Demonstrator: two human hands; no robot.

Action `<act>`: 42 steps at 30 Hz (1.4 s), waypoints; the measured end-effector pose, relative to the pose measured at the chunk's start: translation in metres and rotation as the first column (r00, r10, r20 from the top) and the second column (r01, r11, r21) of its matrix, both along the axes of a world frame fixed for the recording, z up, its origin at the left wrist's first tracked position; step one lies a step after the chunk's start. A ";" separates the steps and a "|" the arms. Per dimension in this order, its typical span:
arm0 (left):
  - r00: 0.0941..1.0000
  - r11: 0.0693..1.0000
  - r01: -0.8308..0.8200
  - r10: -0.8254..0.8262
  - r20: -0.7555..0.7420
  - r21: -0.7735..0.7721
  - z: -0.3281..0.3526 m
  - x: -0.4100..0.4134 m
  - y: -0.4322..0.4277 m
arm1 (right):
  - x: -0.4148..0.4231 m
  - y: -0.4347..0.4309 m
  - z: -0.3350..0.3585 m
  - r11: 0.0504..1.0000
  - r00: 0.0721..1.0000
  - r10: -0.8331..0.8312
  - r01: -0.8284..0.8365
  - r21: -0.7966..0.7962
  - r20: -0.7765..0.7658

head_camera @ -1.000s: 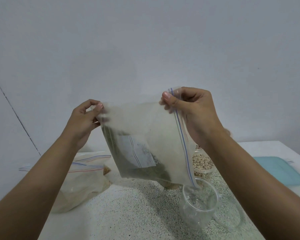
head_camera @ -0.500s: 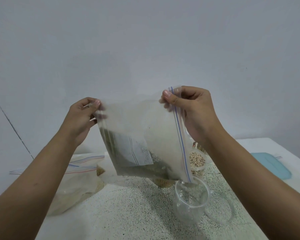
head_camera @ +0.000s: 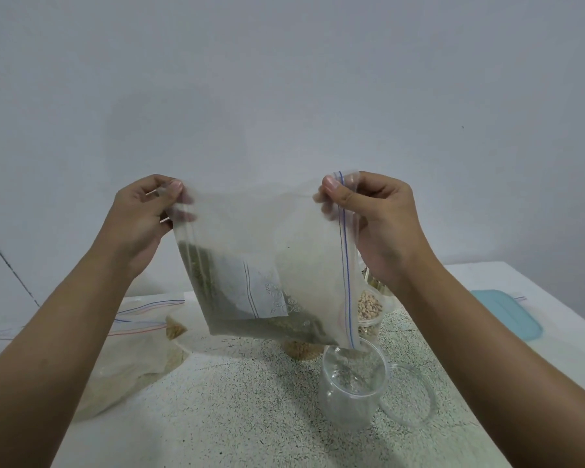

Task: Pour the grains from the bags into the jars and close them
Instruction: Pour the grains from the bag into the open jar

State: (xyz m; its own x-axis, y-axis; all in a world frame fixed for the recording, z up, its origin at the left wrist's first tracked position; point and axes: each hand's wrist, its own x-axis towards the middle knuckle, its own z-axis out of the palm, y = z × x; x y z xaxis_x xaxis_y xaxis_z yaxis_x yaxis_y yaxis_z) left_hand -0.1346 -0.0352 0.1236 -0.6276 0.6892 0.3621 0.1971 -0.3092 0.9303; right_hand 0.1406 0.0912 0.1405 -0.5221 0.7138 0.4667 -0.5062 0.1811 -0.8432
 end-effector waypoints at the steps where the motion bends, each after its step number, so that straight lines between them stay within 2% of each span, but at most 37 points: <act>1: 1.000 1.000 0.001 -0.001 -0.006 0.007 0.000 0.001 0.000 | 0.002 0.000 -0.001 1.000 1.000 0.001 -0.001 -0.006 -0.005; 15: 0.992 0.988 0.085 -0.096 0.081 0.126 0.001 0.015 0.002 | 0.018 -0.001 -0.001 0.998 0.997 0.057 -0.057 0.006 -0.047; 42: 0.991 0.984 0.113 -0.121 0.050 0.135 0.014 0.030 -0.002 | 0.035 -0.012 -0.006 0.998 0.998 0.012 -0.017 -0.063 -0.069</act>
State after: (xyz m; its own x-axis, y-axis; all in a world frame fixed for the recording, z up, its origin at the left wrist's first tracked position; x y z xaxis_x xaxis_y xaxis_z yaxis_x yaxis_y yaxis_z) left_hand -0.1044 -0.0373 0.1372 -0.5677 0.7082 0.4197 0.0994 -0.4471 0.8889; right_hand 0.1761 0.0788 0.1341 -0.5009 0.7356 0.4560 -0.5653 0.1208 -0.8160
